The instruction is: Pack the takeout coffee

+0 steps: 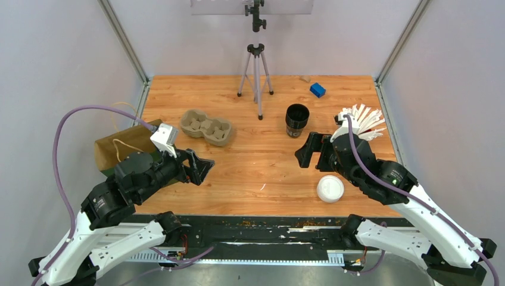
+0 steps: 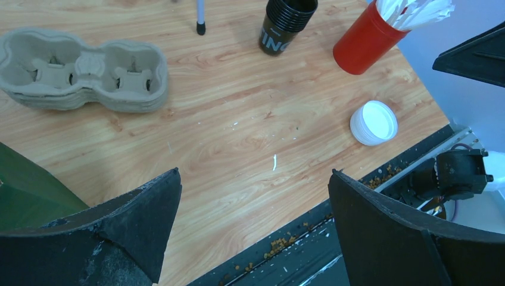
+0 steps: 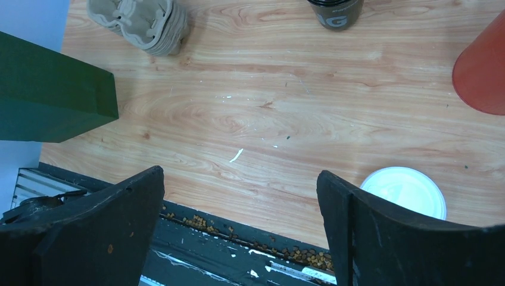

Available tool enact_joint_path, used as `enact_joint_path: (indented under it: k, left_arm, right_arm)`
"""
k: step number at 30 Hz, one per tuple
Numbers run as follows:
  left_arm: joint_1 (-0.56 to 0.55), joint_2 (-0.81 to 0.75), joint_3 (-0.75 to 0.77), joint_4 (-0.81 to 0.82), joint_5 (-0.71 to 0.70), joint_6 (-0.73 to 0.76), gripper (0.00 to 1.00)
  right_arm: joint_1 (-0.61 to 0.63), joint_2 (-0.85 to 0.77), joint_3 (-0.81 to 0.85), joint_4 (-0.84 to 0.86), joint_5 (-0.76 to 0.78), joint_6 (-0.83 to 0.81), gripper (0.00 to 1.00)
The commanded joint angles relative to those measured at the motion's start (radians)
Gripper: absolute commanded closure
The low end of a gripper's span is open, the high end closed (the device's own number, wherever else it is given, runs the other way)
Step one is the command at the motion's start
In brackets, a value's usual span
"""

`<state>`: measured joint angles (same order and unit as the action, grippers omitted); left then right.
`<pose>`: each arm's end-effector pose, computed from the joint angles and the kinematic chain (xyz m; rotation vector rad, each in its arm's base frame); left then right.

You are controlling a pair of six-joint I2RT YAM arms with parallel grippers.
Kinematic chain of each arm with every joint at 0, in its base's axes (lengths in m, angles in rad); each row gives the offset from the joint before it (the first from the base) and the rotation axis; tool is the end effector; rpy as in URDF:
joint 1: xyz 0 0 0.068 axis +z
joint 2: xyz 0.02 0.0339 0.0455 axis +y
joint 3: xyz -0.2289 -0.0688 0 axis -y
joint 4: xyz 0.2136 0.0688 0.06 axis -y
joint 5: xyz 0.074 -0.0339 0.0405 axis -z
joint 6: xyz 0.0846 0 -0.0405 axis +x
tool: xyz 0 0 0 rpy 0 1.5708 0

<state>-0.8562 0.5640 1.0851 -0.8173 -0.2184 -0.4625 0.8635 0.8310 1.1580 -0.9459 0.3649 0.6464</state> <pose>0.1002 -0.0875 0.3485 0.2220 1.9079 -0.7024 0.1356 0.1121 0.3192 -0.0300 2.1820 0.4754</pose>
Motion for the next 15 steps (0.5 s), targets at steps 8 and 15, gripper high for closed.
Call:
enact_joint_path:
  k: [8,15]
  left_arm:
    - [-0.003,-0.008,-0.062,0.082,-0.024,0.097,0.0]
    - [-0.004,-0.056,-0.163,0.157,-0.041,0.163,0.0]
  right_arm:
    - [0.006,-0.027,-0.058,0.133,0.069,0.053,0.0]
    - [0.006,-0.053,-0.134,0.301,0.139,-0.011,0.08]
